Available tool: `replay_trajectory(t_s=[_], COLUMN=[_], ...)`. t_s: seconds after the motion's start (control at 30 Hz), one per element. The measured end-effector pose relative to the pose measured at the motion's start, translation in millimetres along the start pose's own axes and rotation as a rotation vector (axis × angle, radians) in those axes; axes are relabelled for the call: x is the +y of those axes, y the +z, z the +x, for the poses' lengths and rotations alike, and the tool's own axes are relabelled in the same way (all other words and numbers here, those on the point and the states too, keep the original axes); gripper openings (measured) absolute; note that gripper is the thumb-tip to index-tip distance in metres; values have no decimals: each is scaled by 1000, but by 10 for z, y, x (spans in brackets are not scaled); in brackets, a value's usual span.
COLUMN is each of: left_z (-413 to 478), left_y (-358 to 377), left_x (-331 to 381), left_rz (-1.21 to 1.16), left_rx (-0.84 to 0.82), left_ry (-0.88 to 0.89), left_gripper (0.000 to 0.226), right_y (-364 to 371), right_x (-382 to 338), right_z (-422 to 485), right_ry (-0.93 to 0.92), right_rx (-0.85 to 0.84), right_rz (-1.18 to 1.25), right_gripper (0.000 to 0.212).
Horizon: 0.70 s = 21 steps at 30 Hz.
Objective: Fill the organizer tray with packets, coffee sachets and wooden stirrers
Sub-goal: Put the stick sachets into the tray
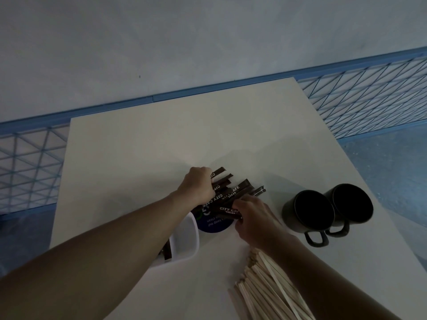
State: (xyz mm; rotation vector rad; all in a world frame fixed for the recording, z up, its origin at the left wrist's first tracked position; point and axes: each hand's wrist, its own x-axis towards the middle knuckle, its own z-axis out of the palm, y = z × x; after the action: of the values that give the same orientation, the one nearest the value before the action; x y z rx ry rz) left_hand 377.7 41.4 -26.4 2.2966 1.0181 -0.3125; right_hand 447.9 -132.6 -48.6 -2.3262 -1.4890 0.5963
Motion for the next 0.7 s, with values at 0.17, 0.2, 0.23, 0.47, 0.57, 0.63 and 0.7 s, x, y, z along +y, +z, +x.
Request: replay_trajectory(t_s=[0.17,0.2,0.23,0.47,0.57,0.63,0.7], left_z=[-29,-31,-28,-3,-14,-34,-65], left_y=[44,47,49,-64,-190,-273,-348], left_x=[74,83,89,141,167,175,182], left_rz=[25,19,12,-28,-97,-153,-228], left_rx=[35,34,31,25,1,3,9], left_ry=[7,6,7,-29,-79,-124,-150], left_gripper=[21,22,22,30,27,23,23], right_y=[-3,-5,-8,0,-2,-11,-35], right_x=[14,16,15,9,6,1,-11], right_z=[13,18,23,69,70,56,50], right_ry=[9,8,8,36,55,62,73], right_rx=[-13,-17,-20,-78,-109,-108,-102], right_rz=[4,1,-4,-60,-52,-36,-22], right_gripper=[26,26,26,12,4,6,5])
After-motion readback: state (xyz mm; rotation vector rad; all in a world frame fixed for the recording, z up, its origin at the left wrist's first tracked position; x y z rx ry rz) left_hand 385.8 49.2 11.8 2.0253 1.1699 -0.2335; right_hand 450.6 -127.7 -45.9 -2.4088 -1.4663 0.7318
